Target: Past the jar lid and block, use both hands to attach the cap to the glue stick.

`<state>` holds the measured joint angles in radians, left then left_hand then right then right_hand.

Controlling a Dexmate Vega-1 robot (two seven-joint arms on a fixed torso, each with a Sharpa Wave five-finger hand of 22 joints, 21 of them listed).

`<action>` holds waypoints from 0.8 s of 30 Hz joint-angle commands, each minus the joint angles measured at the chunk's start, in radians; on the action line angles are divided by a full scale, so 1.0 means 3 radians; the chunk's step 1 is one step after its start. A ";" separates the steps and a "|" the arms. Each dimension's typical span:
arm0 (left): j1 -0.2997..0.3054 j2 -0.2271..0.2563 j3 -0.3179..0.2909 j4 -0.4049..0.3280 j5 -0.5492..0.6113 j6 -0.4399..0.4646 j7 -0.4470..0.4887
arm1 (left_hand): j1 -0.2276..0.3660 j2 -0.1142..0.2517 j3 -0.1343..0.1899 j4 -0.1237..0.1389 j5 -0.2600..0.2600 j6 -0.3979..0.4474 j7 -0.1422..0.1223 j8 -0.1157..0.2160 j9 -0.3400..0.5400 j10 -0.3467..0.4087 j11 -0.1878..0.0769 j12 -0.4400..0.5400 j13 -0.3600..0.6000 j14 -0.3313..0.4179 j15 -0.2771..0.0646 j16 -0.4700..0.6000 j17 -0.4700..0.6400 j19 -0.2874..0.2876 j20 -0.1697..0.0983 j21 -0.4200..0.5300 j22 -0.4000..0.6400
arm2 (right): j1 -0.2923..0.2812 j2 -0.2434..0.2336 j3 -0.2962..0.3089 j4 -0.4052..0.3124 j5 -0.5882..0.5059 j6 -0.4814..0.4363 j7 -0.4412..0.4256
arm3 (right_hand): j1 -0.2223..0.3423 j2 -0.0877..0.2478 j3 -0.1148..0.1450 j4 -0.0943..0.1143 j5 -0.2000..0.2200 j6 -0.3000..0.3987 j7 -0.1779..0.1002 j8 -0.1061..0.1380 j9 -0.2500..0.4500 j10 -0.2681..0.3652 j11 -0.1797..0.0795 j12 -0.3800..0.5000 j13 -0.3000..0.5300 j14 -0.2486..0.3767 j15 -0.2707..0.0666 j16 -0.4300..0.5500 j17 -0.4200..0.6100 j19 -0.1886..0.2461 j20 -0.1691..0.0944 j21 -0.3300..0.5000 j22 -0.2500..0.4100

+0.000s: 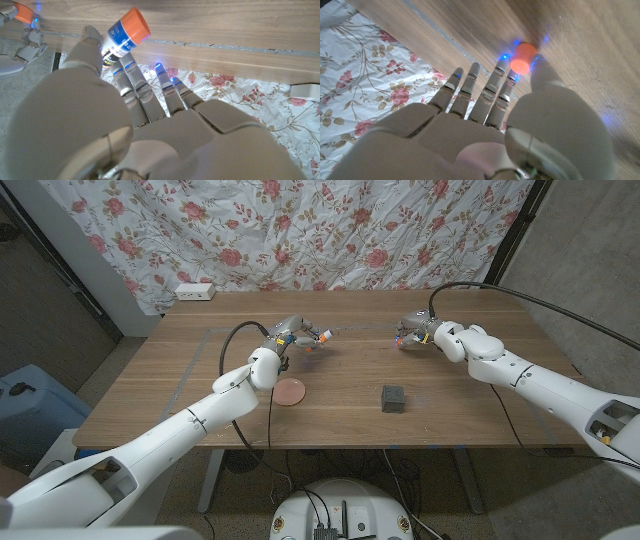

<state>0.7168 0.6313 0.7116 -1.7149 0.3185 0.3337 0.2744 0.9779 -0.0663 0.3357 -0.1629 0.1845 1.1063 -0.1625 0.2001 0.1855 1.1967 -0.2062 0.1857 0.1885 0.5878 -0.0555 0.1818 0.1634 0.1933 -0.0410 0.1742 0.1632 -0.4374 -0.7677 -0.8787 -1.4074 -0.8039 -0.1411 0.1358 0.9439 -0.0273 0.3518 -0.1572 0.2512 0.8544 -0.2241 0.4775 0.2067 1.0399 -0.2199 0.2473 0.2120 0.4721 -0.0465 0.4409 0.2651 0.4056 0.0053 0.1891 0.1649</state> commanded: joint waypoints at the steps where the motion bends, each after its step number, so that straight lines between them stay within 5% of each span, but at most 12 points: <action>1: -0.0019 -0.0009 0.0007 0.0027 -0.0004 -0.0039 -0.0014 | -0.0121 0.0184 0.0012 0.0017 0.0025 0.0155 0.0140 0.0018 0.0035 0.0035 -0.0047 0.0018 0.0012 -0.0026 -0.0310 0.0004 0.0009 0.0023 -0.0011 0.0029 0.0004 | -0.0026 -0.0008 0.0018 -0.0013 0.0035 -0.0002 -0.0088 | 0.0068 0.0015 -0.0013 -0.0008 -0.0003 0.0061 0.0003 0.0032 0.0013 0.0065 -0.0005 0.0004 0.0018 0.0058 -0.0482 0.0033 0.0014 0.0042 -0.0014 0.0009 0.0007; 12: -0.0010 -0.0024 0.0008 0.0043 -0.0009 -0.0047 -0.0001 | -0.0121 0.0189 0.0013 0.0014 0.0025 0.0157 0.0126 0.0019 0.0035 0.0033 -0.0048 0.0017 0.0012 -0.0026 -0.0310 0.0004 0.0009 0.0026 -0.0013 0.0029 0.0004 | -0.0152 -0.0109 0.0139 -0.0283 0.0089 -0.0145 -0.0088 | 0.0125 0.0023 -0.0016 -0.0020 -0.0002 0.0106 0.0003 0.0043 0.0012 0.0118 -0.0007 -0.0001 0.0015 0.0082 -0.0493 0.0043 0.0013 0.0053 -0.0043 0.0007 0.0006; 24: -0.0013 -0.0047 0.0019 0.0104 -0.0022 -0.0160 0.0032 | -0.0119 0.0194 0.0015 0.0010 0.0025 0.0153 0.0131 0.0017 0.0035 0.0031 -0.0048 0.0016 0.0012 -0.0026 -0.0308 0.0004 0.0009 0.0029 -0.0013 0.0029 0.0004 | -0.0444 -0.0258 0.0487 -0.0747 0.0447 -0.0329 -0.0134 | 0.0169 0.0027 -0.0031 -0.0021 -0.0006 0.0127 0.0003 0.0043 0.0009 0.0140 -0.0008 -0.0018 0.0011 0.0085 -0.0489 0.0046 0.0009 0.0054 -0.0057 0.0002 0.0006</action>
<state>0.7134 0.6227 0.7142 -1.6982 0.3161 0.3120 0.2746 0.9779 -0.0663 0.3357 -0.1629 0.1855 1.1061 -0.1622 0.1981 0.1855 1.1967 -0.2062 0.1846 0.1885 0.5878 -0.0555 0.1818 0.1635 0.1933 -0.0410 0.1784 0.1632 -0.5062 -0.8116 -0.8088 -1.5260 -0.7470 -0.1959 0.1059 0.9860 -0.0247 0.3450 -0.1642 0.2506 0.8825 -0.2201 0.4817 0.2067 1.0702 -0.2216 0.2467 0.2114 0.4882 -0.0518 0.4479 0.2645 0.4162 -0.0054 0.1891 0.1649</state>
